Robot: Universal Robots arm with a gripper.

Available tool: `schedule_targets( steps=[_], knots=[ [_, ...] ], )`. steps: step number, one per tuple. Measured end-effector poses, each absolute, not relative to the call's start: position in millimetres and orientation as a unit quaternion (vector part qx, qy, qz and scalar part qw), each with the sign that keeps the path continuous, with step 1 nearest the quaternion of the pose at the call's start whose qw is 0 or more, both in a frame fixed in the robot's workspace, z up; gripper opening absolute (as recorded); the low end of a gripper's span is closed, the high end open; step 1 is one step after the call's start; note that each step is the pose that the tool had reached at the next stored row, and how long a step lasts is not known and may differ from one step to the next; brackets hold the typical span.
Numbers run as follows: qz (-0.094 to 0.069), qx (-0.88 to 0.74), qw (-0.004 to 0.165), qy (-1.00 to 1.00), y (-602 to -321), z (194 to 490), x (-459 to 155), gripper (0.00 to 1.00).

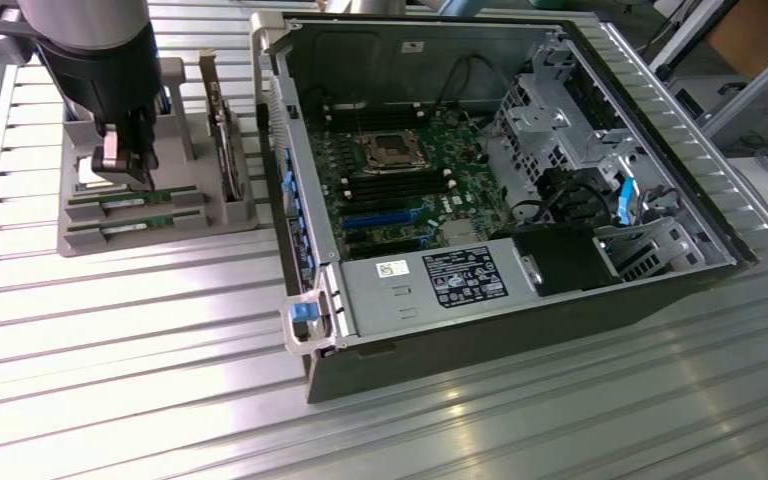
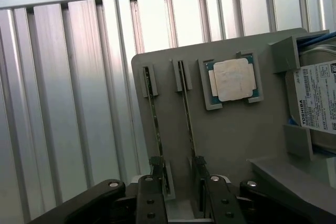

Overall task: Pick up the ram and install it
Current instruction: 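Pick up the ram and move it above insertion slot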

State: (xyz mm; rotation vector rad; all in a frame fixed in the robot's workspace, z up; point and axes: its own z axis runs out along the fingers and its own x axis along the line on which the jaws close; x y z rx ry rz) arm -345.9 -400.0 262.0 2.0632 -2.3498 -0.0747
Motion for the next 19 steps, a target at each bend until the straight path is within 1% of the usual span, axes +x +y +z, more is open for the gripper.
schedule_targets(
  steps=[5,9,19],
  knots=[
    [-0.024,0.660,0.007,-0.750,-404,260,-346,0.36],
    [-0.024,0.693,0.008,-0.720,-404,258,-346,0.36],
    [-0.023,0.699,0.008,-0.715,-406,246,-346,0.36]
  ],
)
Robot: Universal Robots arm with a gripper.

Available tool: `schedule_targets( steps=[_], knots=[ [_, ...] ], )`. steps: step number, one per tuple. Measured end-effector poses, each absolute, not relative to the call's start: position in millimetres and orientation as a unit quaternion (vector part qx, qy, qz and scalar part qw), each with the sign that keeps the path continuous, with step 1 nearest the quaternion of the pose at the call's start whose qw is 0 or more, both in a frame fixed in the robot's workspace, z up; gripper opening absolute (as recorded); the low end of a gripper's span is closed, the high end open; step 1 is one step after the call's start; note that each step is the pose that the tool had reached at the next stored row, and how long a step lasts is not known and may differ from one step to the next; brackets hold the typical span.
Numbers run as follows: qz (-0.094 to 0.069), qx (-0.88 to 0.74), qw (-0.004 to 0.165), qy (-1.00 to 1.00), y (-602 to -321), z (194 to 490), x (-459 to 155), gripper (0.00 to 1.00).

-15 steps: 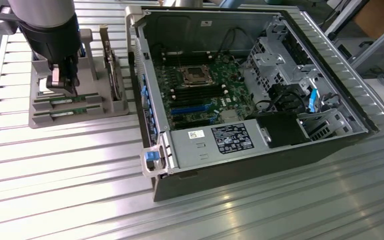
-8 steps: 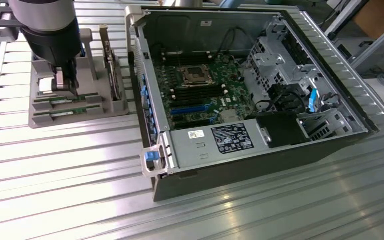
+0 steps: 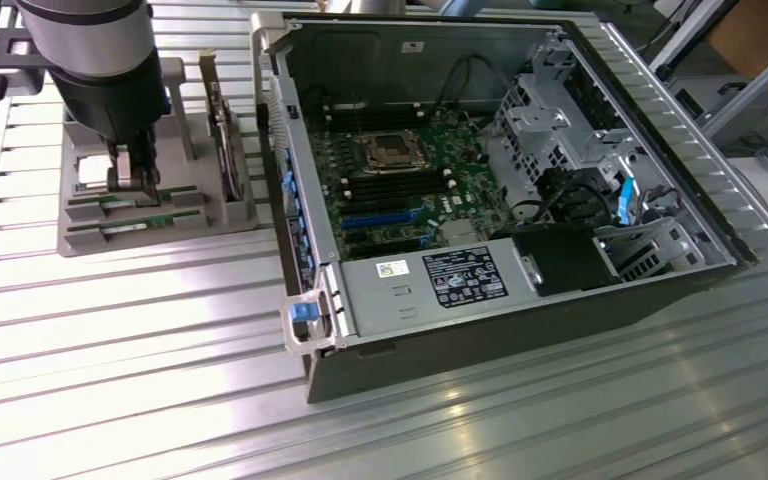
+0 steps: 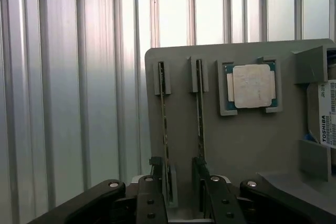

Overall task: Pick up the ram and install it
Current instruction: 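Pick up the ram and move it above insertion slot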

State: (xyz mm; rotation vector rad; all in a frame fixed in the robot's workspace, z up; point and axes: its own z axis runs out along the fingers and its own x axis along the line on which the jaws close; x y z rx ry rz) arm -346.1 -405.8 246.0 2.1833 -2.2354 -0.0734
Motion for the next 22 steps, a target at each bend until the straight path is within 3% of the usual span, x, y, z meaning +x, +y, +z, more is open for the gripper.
schedule_targets(
  steps=[22],
  knots=[
    [-0.023,0.718,0.009,-0.695,-408,224,-359,0.36]
  ],
)
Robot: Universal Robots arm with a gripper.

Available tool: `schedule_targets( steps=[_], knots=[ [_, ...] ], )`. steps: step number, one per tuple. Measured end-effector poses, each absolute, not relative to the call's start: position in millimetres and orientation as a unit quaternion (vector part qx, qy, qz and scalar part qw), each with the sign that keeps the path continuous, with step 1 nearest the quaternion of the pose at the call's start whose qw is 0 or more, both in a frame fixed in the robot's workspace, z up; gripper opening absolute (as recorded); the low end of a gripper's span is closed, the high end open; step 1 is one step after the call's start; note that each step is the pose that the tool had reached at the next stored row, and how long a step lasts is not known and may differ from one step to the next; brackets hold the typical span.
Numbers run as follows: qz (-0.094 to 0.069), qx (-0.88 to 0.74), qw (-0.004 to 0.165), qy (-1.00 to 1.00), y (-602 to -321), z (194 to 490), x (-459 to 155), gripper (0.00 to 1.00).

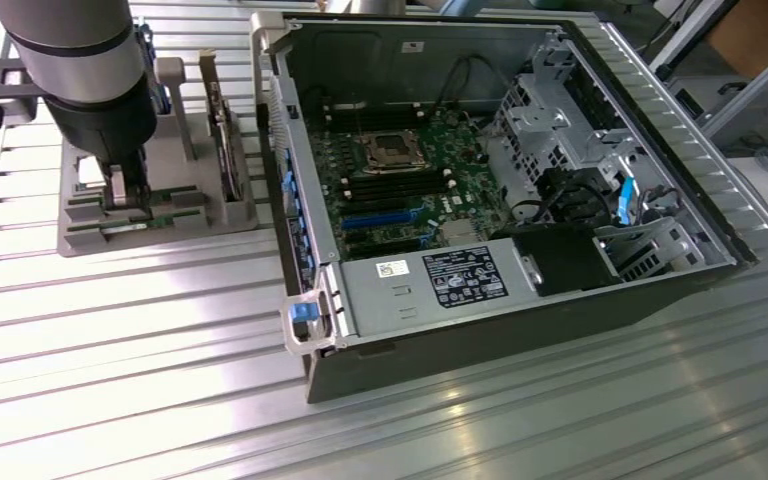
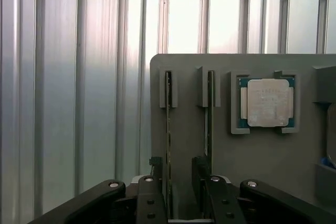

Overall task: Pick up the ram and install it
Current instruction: 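Pick up the ram and move it above insertion slot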

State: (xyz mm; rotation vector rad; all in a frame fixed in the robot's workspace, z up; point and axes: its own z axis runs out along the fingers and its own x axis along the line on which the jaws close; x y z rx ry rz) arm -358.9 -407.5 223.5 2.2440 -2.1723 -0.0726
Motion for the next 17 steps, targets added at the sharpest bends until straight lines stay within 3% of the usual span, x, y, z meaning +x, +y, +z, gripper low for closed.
schedule_targets(
  steps=[17],
  knots=[
    [-0.023,0.718,0.009,-0.695,-411,207,-362,0.36]
  ],
)
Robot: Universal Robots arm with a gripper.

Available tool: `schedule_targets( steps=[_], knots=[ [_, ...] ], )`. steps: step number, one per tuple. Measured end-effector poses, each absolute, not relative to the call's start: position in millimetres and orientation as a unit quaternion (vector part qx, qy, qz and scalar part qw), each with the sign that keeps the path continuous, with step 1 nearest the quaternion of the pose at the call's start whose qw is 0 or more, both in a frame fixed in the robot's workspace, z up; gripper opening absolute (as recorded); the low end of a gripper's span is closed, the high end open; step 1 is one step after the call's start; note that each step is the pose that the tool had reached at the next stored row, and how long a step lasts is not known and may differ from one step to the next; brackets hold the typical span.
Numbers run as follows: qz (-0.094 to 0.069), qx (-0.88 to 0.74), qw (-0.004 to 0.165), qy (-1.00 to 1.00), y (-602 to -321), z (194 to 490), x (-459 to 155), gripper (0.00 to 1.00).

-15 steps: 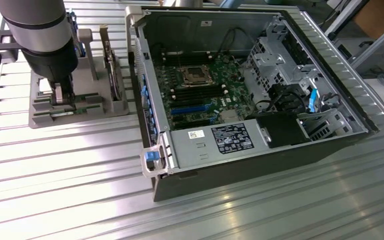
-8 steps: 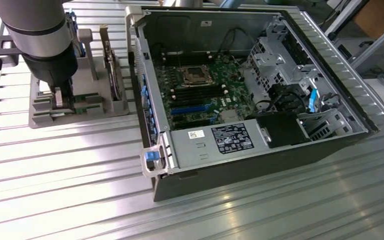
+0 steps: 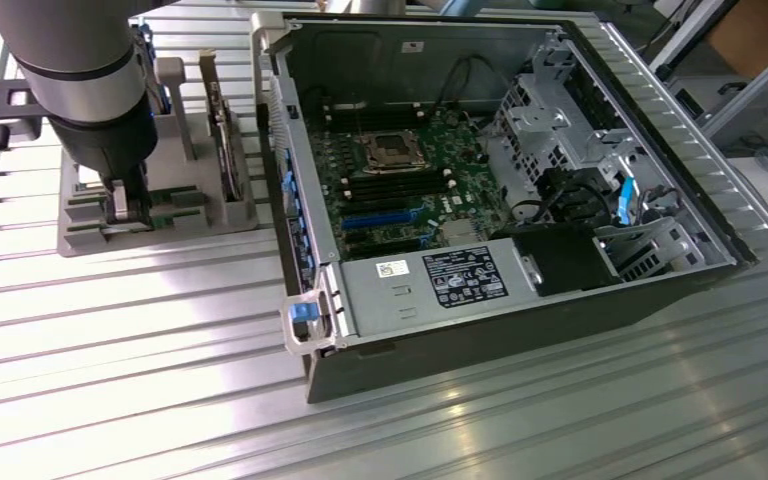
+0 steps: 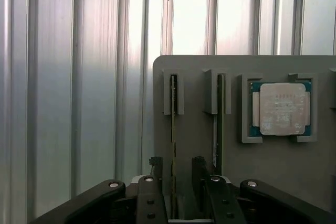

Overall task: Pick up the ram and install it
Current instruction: 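Pick up the ram and move it above insertion slot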

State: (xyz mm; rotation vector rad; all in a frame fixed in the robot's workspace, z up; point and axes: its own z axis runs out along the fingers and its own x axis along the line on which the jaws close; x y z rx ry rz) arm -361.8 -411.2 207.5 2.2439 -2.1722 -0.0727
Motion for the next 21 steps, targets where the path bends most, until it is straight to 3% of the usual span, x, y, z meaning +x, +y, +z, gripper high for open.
schedule_targets(
  steps=[6,10,21],
  knots=[
    [-0.023,0.718,0.009,-0.695,-411.2,207.3,-361.8,0.35],
    [-0.023,0.718,0.009,-0.695,-411.2,207.3,-361.8,0.12],
    [-0.023,0.718,0.009,-0.695,-411.2,207.3,-361.8,0.12]
  ],
)
